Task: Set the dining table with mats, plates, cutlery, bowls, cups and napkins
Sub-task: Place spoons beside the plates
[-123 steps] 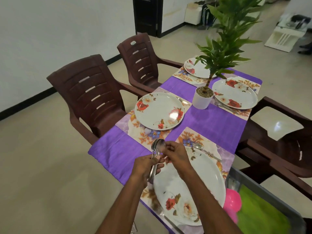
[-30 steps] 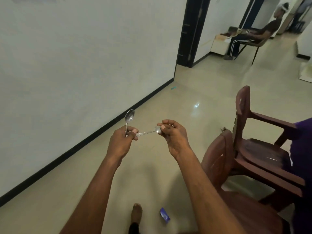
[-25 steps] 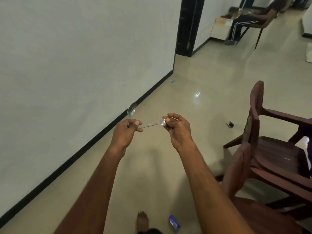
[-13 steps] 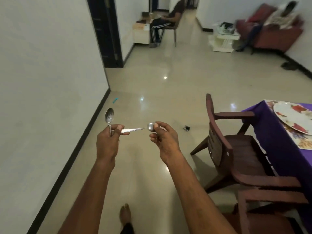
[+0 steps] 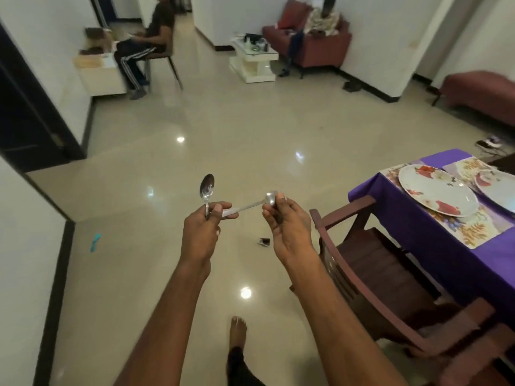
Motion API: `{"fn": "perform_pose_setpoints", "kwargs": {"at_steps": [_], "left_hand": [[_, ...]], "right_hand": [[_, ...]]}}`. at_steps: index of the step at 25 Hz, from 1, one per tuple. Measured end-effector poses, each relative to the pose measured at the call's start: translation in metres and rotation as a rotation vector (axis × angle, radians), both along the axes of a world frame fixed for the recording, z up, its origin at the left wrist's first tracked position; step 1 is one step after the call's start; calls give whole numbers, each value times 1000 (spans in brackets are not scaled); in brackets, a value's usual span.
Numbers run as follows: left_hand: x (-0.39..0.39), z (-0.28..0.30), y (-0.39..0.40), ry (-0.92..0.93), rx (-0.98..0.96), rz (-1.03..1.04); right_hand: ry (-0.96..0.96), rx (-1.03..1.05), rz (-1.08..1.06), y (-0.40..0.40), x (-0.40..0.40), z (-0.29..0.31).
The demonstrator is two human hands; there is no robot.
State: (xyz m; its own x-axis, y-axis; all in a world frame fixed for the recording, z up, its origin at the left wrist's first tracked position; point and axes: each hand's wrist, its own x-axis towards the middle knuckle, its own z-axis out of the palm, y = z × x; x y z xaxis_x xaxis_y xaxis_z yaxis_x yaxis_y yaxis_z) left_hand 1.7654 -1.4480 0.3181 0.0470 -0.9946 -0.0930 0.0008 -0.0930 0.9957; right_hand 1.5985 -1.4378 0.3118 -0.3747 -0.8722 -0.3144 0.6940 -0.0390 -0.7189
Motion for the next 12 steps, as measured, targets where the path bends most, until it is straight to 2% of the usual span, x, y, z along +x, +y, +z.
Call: {"fn": "perform_pose_setpoints", "kwargs": {"at_steps": [3,4,6,8,10,12], "left_hand": [[-42,-29,-129,-14,57,-168],[-44,-25,-132,-40,60,-159],[-88,-17,-215,11,60,-258],[-136,0,-287,15,41,-409],[-169,15,-321,24,9,-433],[-209,16,-376,54,10,-550]], "right_hand": [[-74,20,-112,-121,-31,-20],[-65,37,-110,-125,-30,-20],[-69,11,-164,-199,-64,-12],[-20,-10,-205,-265,-94,-1],[39,2,-241,-294,-117,11],[98,9,-327,-338,-154,18]]}}
